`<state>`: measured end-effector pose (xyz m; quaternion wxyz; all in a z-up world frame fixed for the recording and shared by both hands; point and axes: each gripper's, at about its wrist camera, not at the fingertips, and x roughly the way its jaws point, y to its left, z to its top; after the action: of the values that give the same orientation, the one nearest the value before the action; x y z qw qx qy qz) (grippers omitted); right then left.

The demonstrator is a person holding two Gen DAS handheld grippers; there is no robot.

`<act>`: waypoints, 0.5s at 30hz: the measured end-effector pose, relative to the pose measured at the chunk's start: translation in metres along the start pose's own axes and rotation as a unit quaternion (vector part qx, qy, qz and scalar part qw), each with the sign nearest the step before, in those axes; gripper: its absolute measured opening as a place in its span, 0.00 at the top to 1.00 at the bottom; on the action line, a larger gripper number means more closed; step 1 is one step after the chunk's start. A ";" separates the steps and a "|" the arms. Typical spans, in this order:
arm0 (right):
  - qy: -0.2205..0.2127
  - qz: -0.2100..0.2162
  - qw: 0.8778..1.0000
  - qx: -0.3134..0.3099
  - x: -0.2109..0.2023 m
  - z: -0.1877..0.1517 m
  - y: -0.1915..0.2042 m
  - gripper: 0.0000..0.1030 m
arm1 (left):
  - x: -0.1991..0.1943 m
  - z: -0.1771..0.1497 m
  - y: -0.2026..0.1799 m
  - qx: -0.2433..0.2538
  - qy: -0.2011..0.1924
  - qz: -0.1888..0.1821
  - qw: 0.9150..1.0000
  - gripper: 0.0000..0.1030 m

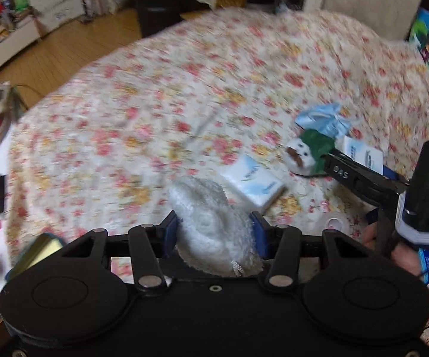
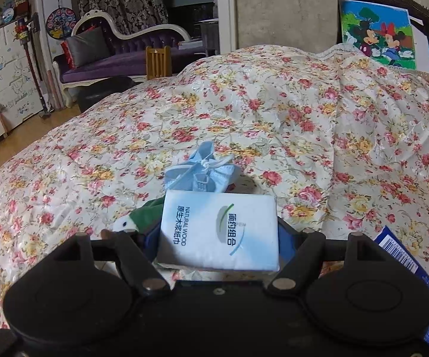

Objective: Organize soft objects
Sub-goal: 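Carry the white plush and tissue pack over to the gold tray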

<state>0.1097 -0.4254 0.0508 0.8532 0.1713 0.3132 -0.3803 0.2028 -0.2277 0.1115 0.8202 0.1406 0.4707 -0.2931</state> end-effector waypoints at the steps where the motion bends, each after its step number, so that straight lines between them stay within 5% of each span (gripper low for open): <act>1: 0.000 0.004 1.000 0.000 -0.001 -0.001 0.000 0.29 | -0.009 -0.004 0.009 -0.008 -0.007 0.002 1.000 0.52; 15: -0.029 0.020 0.999 -0.030 -0.014 -0.018 0.012 0.29 | -0.059 -0.099 0.169 -0.158 -0.007 0.093 0.983 0.52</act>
<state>0.1039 -0.4005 0.0472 0.8741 0.1411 0.2962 -0.3582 0.2152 -0.0236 0.1028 0.8592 0.0503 0.4901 -0.1384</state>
